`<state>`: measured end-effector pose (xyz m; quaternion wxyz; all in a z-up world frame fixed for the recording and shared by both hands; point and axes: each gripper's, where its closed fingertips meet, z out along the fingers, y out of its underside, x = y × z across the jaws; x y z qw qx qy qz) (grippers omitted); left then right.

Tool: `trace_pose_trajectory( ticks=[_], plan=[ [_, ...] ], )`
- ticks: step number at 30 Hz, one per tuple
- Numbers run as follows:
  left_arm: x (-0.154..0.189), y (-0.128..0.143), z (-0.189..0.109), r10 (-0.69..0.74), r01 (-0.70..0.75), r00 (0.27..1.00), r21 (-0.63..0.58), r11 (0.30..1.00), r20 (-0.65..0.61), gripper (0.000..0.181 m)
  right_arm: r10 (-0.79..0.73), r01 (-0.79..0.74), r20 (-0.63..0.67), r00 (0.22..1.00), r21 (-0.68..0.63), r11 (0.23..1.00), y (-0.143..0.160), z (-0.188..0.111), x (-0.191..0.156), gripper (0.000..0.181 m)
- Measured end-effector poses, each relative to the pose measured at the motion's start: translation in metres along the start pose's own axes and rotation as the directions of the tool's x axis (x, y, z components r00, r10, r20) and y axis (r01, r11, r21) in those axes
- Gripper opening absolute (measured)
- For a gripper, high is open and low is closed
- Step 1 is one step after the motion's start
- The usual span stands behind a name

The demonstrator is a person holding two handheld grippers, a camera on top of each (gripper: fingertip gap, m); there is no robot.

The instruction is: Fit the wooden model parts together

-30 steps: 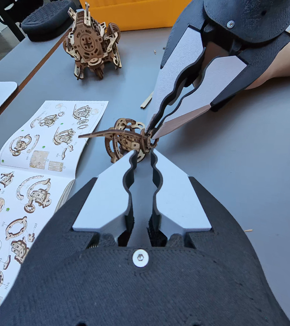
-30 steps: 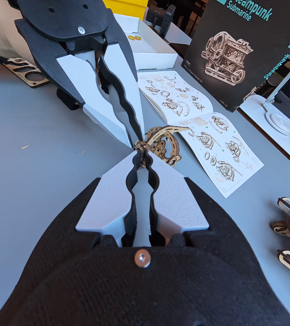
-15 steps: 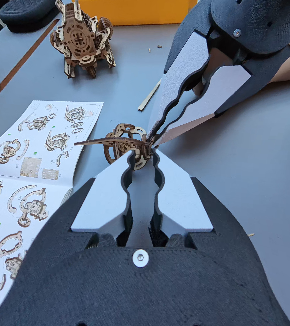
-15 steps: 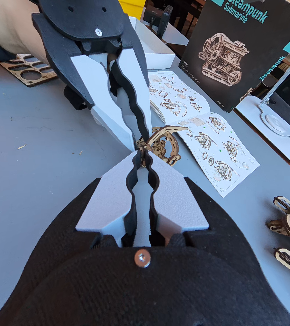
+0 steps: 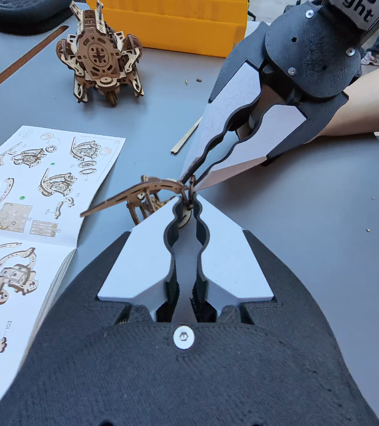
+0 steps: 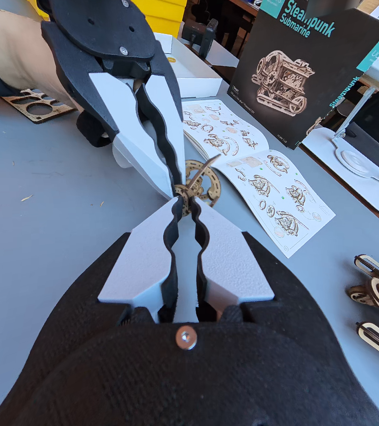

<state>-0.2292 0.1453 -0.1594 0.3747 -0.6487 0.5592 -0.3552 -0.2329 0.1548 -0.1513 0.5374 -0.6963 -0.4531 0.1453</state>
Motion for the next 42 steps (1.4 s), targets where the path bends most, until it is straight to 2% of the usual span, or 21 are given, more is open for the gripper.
trace_pose_trajectory(
  ticks=[1, 9, 14, 16, 19, 23, 25, 31, 34, 39, 42],
  plan=[
    [0.001, 0.001, 0.0, -0.025, 0.025, 1.0, -0.005, 1.0, -0.007, 0.006, 0.001, -0.001, 0.004, 1.0, 0.005, 1.0, 0.0, 0.0, 0.0, 0.005],
    [0.001, -0.004, -0.006, -0.204, 0.205, 0.978, 0.018, 0.979, -0.039, 0.005, -0.01, 0.01, 0.002, 1.0, 0.048, 0.999, -0.008, -0.005, 0.002, 0.014],
    [0.002, -0.016, -0.018, -0.313, 0.32, 0.947, 0.104, 0.942, -0.075, 0.005, 0.018, -0.016, -0.009, 1.0, 0.155, 0.988, -0.025, -0.023, 0.012, 0.015],
    [0.005, -0.025, -0.025, -0.368, 0.383, 0.922, 0.155, 0.911, -0.117, 0.005, 0.014, -0.017, 0.013, 1.0, 0.2, 0.98, -0.032, -0.029, 0.013, 0.022],
    [0.01, -0.038, -0.035, -0.446, 0.485, 0.871, 0.214, 0.848, -0.205, 0.005, -0.064, 0.046, 0.056, 0.996, 0.282, 0.958, -0.045, -0.039, 0.004, 0.031],
    [0.019, -0.049, -0.041, -0.504, 0.582, 0.803, 0.233, 0.779, -0.318, 0.005, -0.236, 0.203, 0.049, 0.97, 0.367, 0.908, -0.062, -0.053, -0.015, 0.036],
    [0.026, -0.054, -0.04, -0.526, 0.623, 0.765, 0.216, 0.752, -0.372, 0.005, -0.287, 0.266, 0.003, 0.958, 0.366, 0.892, -0.065, -0.055, -0.016, 0.036],
    [0.037, -0.057, -0.031, -0.606, 0.738, 0.638, 0.153, 0.657, -0.476, 0.005, -0.311, 0.308, -0.043, 0.949, 0.321, 0.896, -0.062, -0.052, -0.012, 0.032],
    [0.038, -0.056, -0.028, -0.615, 0.755, 0.614, 0.141, 0.641, -0.494, 0.005, -0.321, 0.318, -0.04, 0.946, 0.296, 0.901, -0.058, -0.049, -0.013, 0.026],
    [0.039, -0.053, -0.027, -0.619, 0.755, 0.611, 0.129, 0.643, -0.493, 0.005, -0.255, 0.24, 0.017, 0.967, 0.282, 0.929, -0.054, -0.047, -0.014, 0.024],
    [0.038, -0.053, -0.027, -0.63, 0.773, 0.585, 0.117, 0.623, -0.511, 0.006, -0.207, 0.185, 0.052, 0.977, 0.277, 0.943, -0.053, -0.046, -0.014, 0.023]
  ],
)
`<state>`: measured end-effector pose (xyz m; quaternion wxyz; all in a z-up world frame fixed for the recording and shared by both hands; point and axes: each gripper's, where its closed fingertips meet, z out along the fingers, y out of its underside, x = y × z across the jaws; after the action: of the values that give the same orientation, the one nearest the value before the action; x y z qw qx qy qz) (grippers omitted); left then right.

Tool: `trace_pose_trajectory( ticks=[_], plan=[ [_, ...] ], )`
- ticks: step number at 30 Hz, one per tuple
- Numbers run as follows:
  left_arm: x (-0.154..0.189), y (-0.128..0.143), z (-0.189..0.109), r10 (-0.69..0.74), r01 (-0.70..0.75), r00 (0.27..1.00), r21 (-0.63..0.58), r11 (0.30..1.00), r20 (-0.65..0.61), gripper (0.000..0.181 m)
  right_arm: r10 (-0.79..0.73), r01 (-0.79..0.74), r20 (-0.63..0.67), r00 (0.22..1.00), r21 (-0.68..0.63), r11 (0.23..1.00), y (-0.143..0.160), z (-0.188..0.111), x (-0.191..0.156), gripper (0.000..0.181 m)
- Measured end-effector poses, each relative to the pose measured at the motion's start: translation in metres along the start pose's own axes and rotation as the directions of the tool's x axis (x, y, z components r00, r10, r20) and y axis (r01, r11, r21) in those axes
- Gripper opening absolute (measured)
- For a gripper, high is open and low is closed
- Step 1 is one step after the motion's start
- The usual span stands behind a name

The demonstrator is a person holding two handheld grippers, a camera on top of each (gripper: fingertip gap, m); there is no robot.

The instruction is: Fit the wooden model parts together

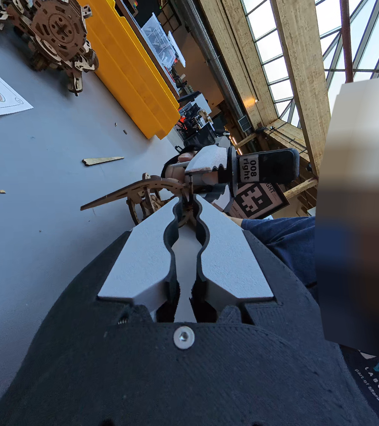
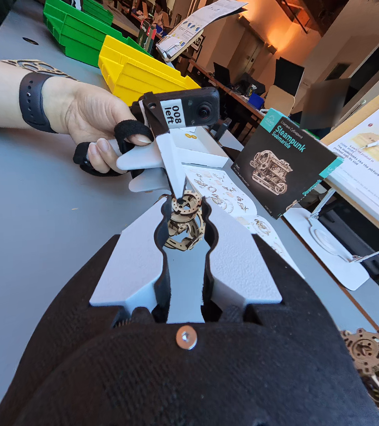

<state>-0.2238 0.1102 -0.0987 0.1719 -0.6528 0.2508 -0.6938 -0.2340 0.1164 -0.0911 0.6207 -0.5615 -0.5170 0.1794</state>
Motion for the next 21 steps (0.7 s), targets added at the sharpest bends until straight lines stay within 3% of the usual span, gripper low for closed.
trace_pose_trajectory(
  ticks=[13, 17, 21],
  plan=[
    [-0.025, -0.002, -0.003, -0.19, 0.188, 0.982, 0.069, 0.98, 0.019, 0.006, 0.209, -0.207, 0.031, 0.977, -0.061, 0.977, 0.025, 0.01, 0.004, 0.023],
    [-0.026, -0.004, -0.004, -0.198, 0.196, 0.98, 0.086, 0.977, 0.009, 0.007, 0.315, -0.312, 0.036, 0.948, -0.067, 0.948, 0.026, 0.011, 0.006, 0.023],
    [-0.025, -0.006, -0.004, -0.201, 0.2, 0.98, 0.096, 0.975, 0.0, 0.013, 0.312, -0.309, 0.028, 0.95, -0.075, 0.948, 0.028, 0.01, 0.007, 0.023]
  ],
)
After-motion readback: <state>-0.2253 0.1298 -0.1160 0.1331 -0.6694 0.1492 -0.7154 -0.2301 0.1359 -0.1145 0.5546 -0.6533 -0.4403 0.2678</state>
